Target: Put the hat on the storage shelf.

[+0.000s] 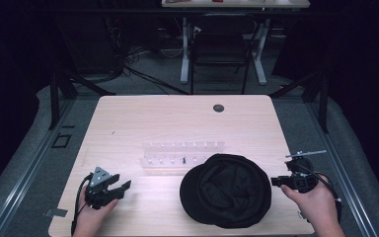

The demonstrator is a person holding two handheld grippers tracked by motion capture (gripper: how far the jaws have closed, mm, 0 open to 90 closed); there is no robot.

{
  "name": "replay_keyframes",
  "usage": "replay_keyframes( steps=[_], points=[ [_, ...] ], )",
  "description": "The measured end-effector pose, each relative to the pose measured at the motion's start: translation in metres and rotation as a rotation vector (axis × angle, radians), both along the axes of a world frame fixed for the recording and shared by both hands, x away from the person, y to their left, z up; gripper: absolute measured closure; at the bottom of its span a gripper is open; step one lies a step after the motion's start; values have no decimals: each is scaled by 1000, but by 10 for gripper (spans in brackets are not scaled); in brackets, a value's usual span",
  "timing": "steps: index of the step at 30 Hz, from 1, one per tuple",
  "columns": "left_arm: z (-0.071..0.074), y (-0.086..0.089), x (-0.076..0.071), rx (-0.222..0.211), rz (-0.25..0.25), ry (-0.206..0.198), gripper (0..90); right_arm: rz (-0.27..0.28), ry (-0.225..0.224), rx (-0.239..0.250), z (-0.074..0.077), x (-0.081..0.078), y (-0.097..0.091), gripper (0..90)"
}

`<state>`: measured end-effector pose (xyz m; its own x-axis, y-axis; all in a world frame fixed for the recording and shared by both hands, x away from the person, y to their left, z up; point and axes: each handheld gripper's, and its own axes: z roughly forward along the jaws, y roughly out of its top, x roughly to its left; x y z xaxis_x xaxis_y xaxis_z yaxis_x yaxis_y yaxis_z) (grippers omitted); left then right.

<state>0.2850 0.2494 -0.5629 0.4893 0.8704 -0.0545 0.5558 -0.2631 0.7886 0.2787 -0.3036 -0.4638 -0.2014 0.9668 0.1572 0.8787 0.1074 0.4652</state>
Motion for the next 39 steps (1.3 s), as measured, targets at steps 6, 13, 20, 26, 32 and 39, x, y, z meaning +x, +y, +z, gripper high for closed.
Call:
replay_keyframes(
  steps=[6, 13, 20, 26, 32, 39],
  points=[
    [0, -1, 0, 3, -2, 2, 463, 39, 30, -6, 1, 2, 7, 752],
    [0, 0, 0, 4, -1, 3, 464, 50, 44, -18, -8, 8, 13, 765],
    [-1, -1, 0, 4, -3, 2, 463, 52, 56, -4, -17, 14, 13, 785],
    [-1, -1, 0, 5, -4, 1, 463, 49, 53, 8, -22, 16, 13, 796],
    [-1, -1, 0, 4, -4, 2, 463, 68, 65, 21, -31, 18, 12, 772],
    [-1, -1, 0, 5, -4, 2, 463, 70, 71, 37, -36, 21, 10, 750]
  ],
)
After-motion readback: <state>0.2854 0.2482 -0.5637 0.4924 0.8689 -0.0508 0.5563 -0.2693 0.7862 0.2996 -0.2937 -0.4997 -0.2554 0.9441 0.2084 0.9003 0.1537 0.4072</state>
